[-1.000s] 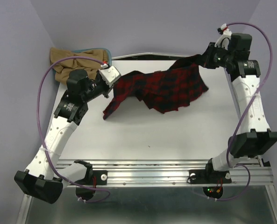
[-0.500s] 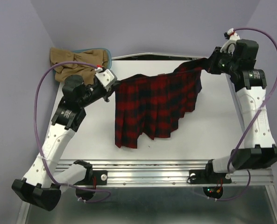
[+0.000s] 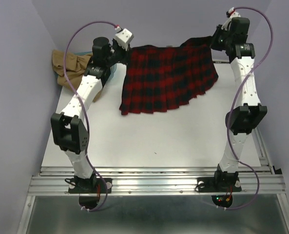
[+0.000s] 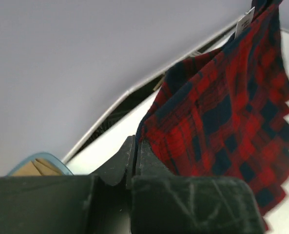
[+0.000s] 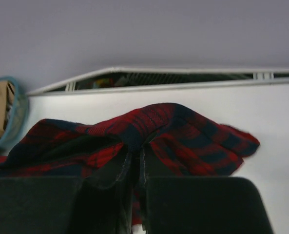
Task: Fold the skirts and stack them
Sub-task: Flatten the skirt out
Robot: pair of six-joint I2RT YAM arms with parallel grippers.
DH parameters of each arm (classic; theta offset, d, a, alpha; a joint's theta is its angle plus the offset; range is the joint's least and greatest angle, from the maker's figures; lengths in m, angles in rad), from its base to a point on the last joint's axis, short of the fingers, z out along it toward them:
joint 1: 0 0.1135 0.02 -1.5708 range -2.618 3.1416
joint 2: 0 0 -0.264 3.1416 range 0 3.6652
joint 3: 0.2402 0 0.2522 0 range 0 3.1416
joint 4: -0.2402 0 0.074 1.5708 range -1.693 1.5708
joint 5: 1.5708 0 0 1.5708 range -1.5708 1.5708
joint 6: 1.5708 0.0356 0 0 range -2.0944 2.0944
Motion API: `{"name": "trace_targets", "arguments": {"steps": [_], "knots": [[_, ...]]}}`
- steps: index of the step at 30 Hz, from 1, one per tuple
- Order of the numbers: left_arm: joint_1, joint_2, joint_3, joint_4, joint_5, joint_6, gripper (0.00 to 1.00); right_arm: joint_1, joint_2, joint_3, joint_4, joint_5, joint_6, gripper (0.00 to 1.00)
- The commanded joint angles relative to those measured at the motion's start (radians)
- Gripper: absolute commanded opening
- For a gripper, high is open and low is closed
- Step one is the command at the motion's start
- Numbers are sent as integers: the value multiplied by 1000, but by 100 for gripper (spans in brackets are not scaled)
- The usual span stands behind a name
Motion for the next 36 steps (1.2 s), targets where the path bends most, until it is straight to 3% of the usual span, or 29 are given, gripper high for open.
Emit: {"name": "trace_targets", "arguments": {"steps": [1,5,8,13,18,23,27,30,31,32,33,36], "knots": [[114,16,283,144,-137,-4,0,-98,-125,71,300,254,-18,1],[123,37,342,190,-108,47,0,-98,-311,-214,564,224,-9,1],[123,-24,173,262,-48,134,0,-98,-375,-355,637,123,-24,1],[113,-170,-282,280,70,316,0,-98,-438,-700,582,-26,-153,1],[62,-304,-678,204,70,534,0,-98,-495,-1036,503,-97,-316,1],[-18,-426,-924,128,37,668,0,-98,-628,-1338,445,-101,-440,1],[-74,-510,-1050,96,10,717,0,-98,-711,-1432,324,-141,-576,2],[-85,-551,-1071,56,12,723,0,-98,-768,-1474,238,-170,-671,21],[-88,-564,-1071,17,13,731,5,-98,-777,-1479,209,-202,-699,49],[-93,-578,-1073,-5,16,734,14,-98,-788,-1477,175,-218,-724,62],[-96,-610,-1071,-57,19,737,36,-98,-805,-1474,114,-242,-774,70],[-104,-686,-1059,-158,52,763,65,-98,-822,-1448,-7,-269,-834,91]]}}
